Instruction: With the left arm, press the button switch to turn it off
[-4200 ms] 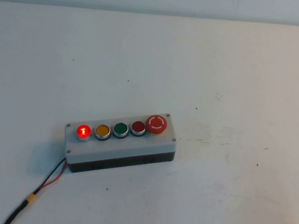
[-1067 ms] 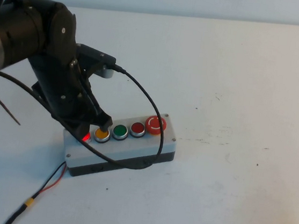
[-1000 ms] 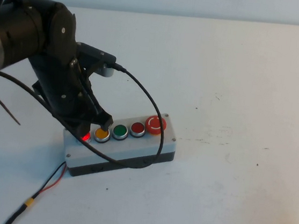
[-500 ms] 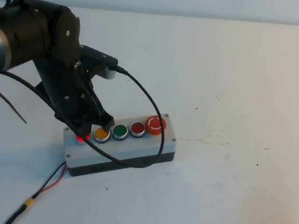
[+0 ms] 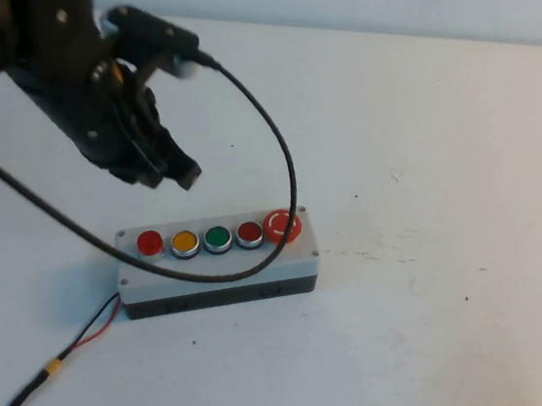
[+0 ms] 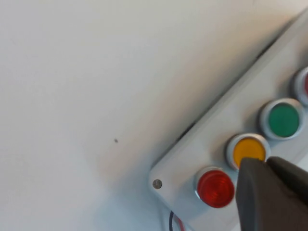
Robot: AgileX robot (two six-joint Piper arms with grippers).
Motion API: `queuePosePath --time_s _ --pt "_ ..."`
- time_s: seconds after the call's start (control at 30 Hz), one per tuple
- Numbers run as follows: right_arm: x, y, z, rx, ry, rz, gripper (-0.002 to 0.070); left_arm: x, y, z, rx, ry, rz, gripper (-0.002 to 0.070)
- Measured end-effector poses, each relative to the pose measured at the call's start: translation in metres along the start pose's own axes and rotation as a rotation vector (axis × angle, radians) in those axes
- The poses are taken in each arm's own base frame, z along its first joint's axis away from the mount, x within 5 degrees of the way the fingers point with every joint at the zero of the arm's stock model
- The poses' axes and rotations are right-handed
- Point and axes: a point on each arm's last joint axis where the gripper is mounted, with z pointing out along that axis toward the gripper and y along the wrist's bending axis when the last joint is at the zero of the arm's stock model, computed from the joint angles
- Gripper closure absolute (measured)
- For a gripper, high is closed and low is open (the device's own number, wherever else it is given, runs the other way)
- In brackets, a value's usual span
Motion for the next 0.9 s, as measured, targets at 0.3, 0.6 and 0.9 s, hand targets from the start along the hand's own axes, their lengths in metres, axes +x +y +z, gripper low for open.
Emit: queuePosePath --time_s 0.3,0.6,0.9 --pt "0.0 0.0 0.0 0.0 0.0 0.0 0.0692 0.045 -0.014 -0.107 -0.046 -0.354 -0.008 0.0677" --pt "0.0 0.0 0.0 0.0 0.0 0.0 0.0692 0.147 -0.035 -0.111 -0.105 -0.75 -0.042 0.0677" --pt "0.0 0.0 0.0 0.0 0.0 0.0 0.0692 0.209 -0.046 -0.075 -0.113 -0.742 -0.04 0.0677"
